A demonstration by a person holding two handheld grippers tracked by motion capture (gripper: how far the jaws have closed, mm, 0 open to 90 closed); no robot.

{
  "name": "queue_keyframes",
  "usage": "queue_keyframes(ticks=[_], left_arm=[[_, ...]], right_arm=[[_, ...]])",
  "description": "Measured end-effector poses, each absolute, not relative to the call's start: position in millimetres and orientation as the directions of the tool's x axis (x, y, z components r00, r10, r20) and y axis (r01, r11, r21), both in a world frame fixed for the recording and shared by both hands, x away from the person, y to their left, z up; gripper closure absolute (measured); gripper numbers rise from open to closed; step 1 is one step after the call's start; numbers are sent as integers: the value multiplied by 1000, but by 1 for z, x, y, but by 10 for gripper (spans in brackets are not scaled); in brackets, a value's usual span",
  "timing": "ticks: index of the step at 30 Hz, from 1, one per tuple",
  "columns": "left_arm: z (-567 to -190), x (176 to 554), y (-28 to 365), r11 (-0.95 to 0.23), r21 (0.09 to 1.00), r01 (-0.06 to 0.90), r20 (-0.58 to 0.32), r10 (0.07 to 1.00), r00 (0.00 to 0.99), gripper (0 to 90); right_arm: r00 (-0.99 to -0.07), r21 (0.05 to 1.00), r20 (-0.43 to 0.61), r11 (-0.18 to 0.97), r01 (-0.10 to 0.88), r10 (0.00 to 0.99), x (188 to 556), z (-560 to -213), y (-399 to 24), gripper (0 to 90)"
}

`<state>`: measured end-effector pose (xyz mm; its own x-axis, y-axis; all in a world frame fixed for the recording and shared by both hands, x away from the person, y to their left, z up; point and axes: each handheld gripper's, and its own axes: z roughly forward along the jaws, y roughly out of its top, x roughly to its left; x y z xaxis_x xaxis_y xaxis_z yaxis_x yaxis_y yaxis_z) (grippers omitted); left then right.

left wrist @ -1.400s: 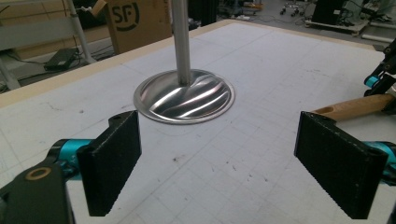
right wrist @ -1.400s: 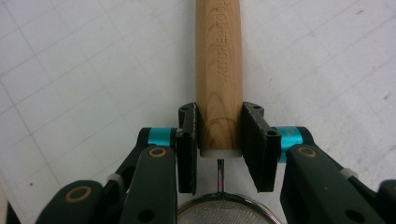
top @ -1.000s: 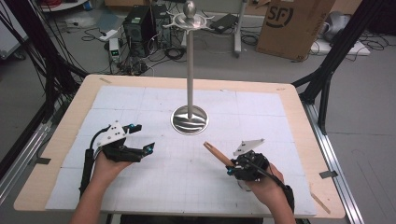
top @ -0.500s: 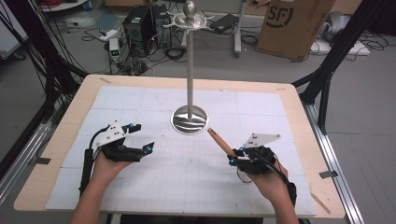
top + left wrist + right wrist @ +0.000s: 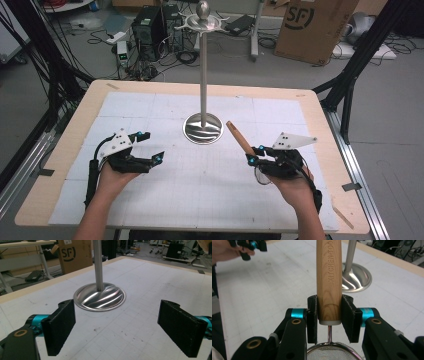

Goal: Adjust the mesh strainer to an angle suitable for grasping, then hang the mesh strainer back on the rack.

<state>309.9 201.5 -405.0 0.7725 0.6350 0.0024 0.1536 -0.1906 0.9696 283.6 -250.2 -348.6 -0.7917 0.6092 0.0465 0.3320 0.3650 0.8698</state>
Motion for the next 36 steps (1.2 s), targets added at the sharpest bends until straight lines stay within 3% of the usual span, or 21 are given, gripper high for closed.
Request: queue_keyframes(ticks=[36], left_arm=[[-400,306,205,-172,975,142,-4,623,782,153]], right_arm=[[-802,925,4,302,230,597,312,-307,-251,684]])
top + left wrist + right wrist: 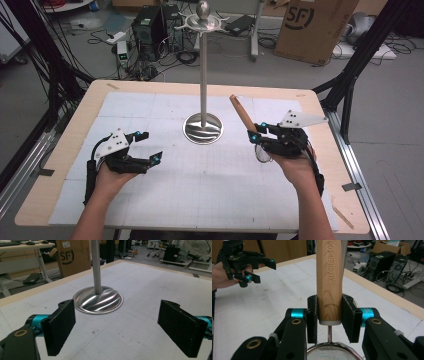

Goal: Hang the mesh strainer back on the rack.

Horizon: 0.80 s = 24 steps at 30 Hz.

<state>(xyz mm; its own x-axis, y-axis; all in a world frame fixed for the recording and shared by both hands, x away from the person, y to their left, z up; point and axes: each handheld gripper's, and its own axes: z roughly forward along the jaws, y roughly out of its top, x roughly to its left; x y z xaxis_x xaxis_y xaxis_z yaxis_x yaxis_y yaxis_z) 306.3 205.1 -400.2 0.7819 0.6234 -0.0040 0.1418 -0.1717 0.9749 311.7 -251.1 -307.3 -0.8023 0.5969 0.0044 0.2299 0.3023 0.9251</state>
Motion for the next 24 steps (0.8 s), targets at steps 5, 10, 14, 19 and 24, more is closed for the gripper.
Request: queue_keyframes(ticks=[5,10,14,19,24], left_arm=[[-399,308,205,-165,976,142,-8,626,779,154],[-397,306,204,-175,976,132,5,621,784,153],[-398,306,203,-178,974,137,4,623,782,153],[-398,306,203,-181,974,138,5,624,781,153],[-399,306,203,-183,973,140,4,622,783,153]], right_arm=[[-801,933,3,287,218,598,313,-294,-249,684],[-803,939,-21,287,188,596,317,-279,-249,684],[-805,947,-29,274,167,593,322,-267,-249,685],[-805,953,-39,266,149,592,329,-256,-250,684],[-807,956,-39,258,142,589,337,-248,-249,684]])
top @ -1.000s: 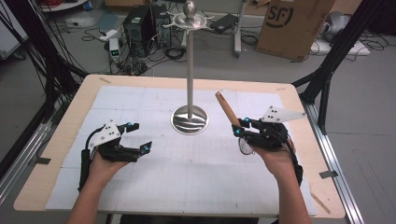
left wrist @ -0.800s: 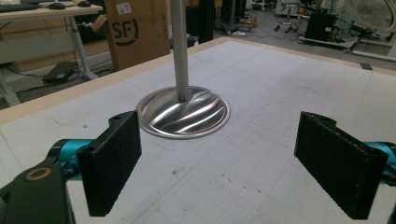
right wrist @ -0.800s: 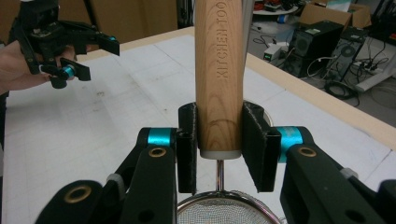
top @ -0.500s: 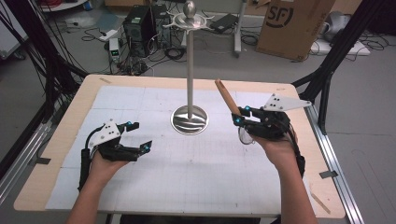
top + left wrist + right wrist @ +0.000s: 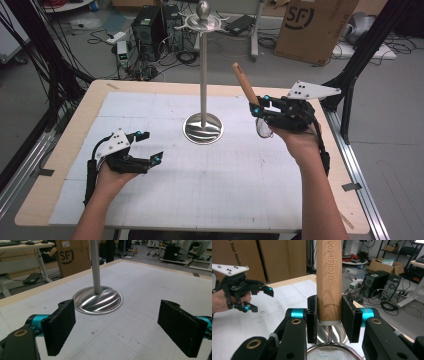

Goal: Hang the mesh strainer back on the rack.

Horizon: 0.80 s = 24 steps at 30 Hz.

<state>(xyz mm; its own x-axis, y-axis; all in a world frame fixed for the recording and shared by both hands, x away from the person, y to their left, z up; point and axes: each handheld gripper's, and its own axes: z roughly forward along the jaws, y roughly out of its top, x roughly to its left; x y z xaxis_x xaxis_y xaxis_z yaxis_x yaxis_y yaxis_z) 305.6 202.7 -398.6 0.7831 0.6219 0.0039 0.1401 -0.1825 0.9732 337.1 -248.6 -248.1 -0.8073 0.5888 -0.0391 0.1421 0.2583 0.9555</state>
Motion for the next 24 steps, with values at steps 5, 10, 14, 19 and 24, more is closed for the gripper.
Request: queue_keyframes(ticks=[5,10,14,19,24], left_arm=[[-399,305,203,-183,973,142,3,623,782,153],[-401,304,201,-188,971,146,3,621,784,153],[-402,304,200,-193,970,146,4,617,787,153],[-402,304,201,-192,970,148,3,619,785,153],[-403,305,201,-193,969,152,1,623,782,153]], right_arm=[[-810,956,-48,261,132,584,344,-238,-246,684],[-809,956,-63,269,121,585,352,-227,-244,684],[-807,955,-71,273,114,586,359,-219,-242,684],[-806,956,-72,270,111,588,366,-209,-240,684],[-799,954,-79,278,114,597,375,-196,-237,684]])
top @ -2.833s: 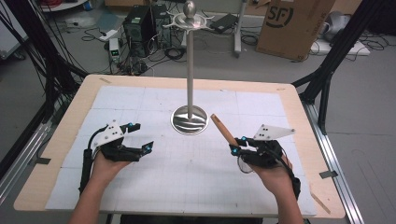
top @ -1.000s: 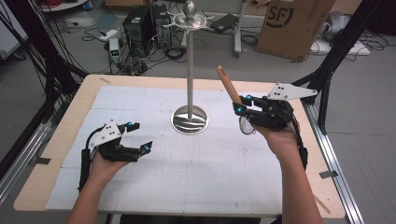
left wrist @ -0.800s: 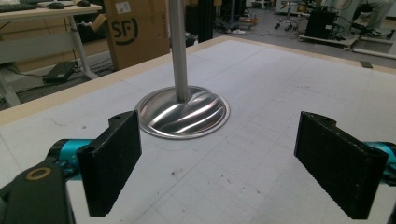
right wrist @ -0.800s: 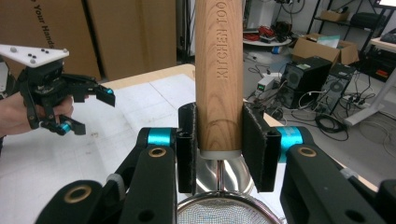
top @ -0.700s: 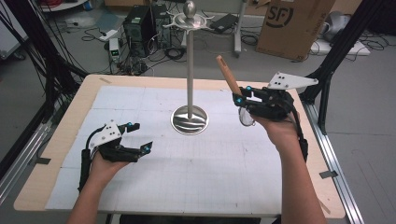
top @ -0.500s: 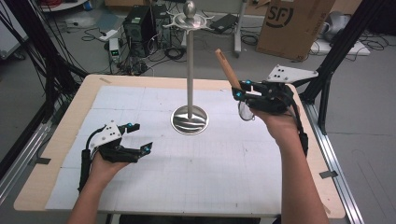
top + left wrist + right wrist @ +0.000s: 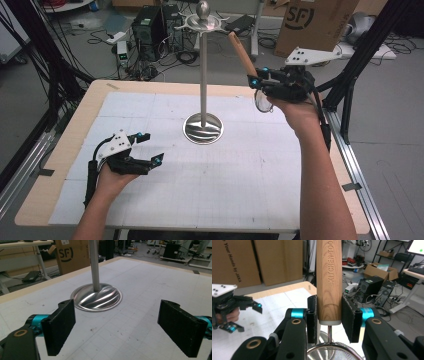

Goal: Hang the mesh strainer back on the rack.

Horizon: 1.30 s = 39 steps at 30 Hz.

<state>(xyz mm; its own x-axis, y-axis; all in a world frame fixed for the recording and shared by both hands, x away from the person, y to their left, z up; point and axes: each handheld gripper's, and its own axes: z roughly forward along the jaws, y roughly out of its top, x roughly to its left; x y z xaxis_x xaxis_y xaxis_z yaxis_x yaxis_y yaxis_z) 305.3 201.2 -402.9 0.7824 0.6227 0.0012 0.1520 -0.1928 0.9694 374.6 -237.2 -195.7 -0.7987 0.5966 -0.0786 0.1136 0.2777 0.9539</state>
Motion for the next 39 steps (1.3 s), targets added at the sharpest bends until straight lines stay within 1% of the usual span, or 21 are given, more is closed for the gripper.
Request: queue_keyframes(ticks=[6,13,26,34,39], left_arm=[[-402,304,202,-189,971,148,2,623,783,153],[-402,305,203,-191,970,150,2,623,782,153],[-402,305,204,-191,970,150,2,624,781,153],[-401,305,205,-184,972,149,-1,626,780,153],[-401,305,204,-183,972,149,-2,626,780,153]], right_arm=[[-793,946,-93,303,118,601,382,-186,-232,684],[-790,944,-96,308,122,606,387,-185,-230,684],[-799,937,-88,321,135,595,394,-189,-220,684],[-809,933,-103,338,123,579,395,-191,-207,683],[-808,929,-93,341,139,582,397,-194,-202,684]])
